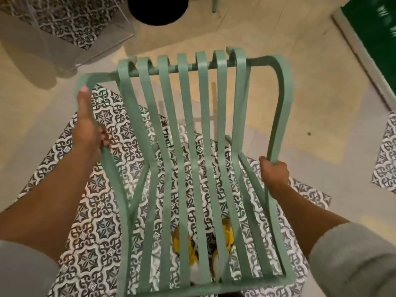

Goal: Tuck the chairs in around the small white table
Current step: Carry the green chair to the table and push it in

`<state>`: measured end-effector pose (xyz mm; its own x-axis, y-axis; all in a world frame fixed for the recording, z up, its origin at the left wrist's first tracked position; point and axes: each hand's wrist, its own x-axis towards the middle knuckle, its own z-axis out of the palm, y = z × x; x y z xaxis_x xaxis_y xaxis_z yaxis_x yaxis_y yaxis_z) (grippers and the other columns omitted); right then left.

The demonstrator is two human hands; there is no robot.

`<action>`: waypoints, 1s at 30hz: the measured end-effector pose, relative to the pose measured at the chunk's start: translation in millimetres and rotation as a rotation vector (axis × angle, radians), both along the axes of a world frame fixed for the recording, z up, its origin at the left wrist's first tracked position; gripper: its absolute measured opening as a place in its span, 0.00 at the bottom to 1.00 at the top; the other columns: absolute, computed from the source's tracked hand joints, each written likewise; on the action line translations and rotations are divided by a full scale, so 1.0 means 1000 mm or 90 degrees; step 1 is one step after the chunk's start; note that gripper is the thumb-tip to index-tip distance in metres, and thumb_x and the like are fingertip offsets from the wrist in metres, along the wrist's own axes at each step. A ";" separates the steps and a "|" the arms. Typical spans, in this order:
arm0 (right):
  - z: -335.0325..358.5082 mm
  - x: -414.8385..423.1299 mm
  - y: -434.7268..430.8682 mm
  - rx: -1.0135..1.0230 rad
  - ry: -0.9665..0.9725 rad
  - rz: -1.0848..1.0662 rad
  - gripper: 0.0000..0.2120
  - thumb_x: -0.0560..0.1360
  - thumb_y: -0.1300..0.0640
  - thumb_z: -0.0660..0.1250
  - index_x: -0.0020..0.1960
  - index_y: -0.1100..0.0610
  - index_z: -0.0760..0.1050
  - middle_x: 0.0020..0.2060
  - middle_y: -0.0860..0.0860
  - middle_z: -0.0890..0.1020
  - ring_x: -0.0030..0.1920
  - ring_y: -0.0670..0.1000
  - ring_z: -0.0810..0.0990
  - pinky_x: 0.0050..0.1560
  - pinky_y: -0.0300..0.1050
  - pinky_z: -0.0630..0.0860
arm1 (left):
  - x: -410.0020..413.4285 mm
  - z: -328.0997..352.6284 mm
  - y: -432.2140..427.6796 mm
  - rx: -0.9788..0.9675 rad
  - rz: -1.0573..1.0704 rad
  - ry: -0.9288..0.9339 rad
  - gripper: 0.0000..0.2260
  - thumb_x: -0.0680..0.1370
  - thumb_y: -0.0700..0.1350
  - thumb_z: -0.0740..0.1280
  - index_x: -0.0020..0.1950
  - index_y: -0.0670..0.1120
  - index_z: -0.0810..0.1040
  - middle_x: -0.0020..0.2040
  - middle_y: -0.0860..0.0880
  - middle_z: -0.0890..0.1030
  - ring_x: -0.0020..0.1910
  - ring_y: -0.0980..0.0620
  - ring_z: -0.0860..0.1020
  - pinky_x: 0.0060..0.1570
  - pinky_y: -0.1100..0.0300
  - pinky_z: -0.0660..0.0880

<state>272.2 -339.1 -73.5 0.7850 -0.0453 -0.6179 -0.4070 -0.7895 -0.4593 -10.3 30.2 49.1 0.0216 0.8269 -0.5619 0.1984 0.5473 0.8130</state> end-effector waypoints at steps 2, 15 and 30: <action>-0.003 0.000 0.008 -0.016 -0.005 -0.004 0.20 0.75 0.46 0.68 0.55 0.63 0.80 0.34 0.52 0.81 0.33 0.53 0.81 0.30 0.39 0.71 | 0.001 -0.001 0.005 0.019 0.014 0.029 0.52 0.57 0.87 0.67 0.74 0.59 0.78 0.26 0.55 0.65 0.23 0.55 0.65 0.31 0.58 0.68; -0.002 0.020 0.029 -0.035 -0.012 0.011 0.20 0.72 0.49 0.63 0.56 0.62 0.78 0.43 0.56 0.83 0.41 0.59 0.84 0.34 0.44 0.78 | -0.093 -0.136 -0.118 -0.182 -0.127 0.351 0.21 0.81 0.53 0.75 0.52 0.34 0.81 0.37 0.45 0.80 0.31 0.48 0.77 0.35 0.53 0.78; 0.052 0.040 0.037 -0.083 0.005 0.132 0.17 0.78 0.51 0.68 0.55 0.65 0.82 0.38 0.57 0.86 0.29 0.55 0.83 0.32 0.45 0.84 | -0.095 -0.105 -0.091 -0.166 -0.165 0.444 0.12 0.80 0.44 0.71 0.53 0.34 0.80 0.34 0.44 0.77 0.27 0.49 0.72 0.29 0.58 0.72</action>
